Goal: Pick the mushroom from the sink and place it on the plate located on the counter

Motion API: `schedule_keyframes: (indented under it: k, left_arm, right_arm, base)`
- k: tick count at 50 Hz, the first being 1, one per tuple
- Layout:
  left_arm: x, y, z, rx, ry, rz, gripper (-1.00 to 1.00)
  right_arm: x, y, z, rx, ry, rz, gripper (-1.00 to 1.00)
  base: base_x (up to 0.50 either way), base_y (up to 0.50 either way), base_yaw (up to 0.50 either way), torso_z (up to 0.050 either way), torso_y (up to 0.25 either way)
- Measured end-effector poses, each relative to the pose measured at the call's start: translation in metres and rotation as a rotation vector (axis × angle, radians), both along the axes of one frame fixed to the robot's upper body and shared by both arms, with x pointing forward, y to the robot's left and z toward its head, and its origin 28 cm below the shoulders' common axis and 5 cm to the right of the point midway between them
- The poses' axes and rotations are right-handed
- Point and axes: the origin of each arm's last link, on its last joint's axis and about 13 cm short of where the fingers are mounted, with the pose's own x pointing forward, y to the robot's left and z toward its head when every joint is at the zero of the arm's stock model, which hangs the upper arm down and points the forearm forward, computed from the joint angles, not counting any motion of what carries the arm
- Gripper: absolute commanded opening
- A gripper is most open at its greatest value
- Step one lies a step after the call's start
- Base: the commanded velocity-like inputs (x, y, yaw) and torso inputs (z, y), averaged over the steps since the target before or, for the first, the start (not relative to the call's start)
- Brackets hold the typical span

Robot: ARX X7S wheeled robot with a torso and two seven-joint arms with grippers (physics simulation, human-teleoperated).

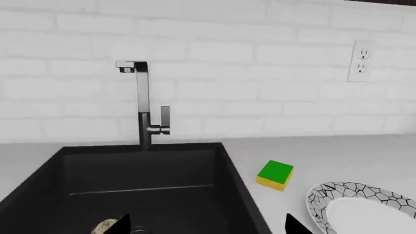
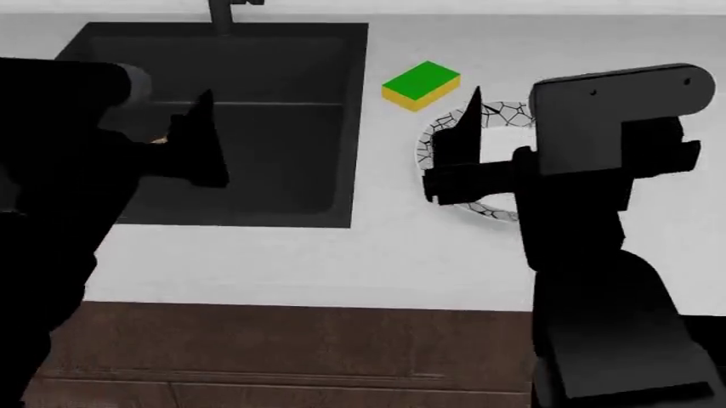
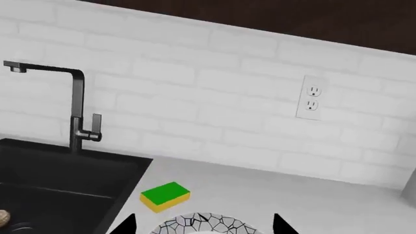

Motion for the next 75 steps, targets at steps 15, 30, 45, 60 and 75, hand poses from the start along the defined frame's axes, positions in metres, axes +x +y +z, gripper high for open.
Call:
schedule_keyframes:
  k: [15, 30, 45, 60, 75]
  left_arm:
    - [0.047, -0.011, 0.035, 0.039, 0.03, -0.004, 1.0]
    - [0.062, -0.013, 0.044, 0.078, 0.036, 0.011, 1.0]
    - [0.064, -0.012, 0.043, 0.092, 0.041, 0.02, 1.0]
    - [0.064, -0.01, 0.041, 0.08, 0.054, 0.031, 1.0]
    - [0.063, -0.007, 0.041, 0.059, 0.065, 0.038, 1.0]
  right_arm:
    - [0.052, -0.008, 0.038, 0.006, 0.059, -0.026, 1.0]
    - [0.069, -0.008, 0.055, -0.039, 0.087, -0.021, 1.0]
    - [0.072, -0.006, 0.056, -0.054, 0.111, -0.01, 1.0]
    - [0.072, -0.003, 0.054, -0.055, 0.124, 0.008, 1.0]
    - [0.071, -0.001, 0.054, -0.047, 0.134, 0.022, 1.0]
  base:
    - [0.0, 0.0, 0.0, 0.0, 0.0]
    - [0.0, 0.0, 0.0, 0.0, 0.0]
    - [0.0, -0.24, 0.0, 0.0, 0.0]
    - [0.06, 0.0, 0.0, 0.0, 0.0]
    - [0.32, 0.0, 0.0, 0.0, 0.0]
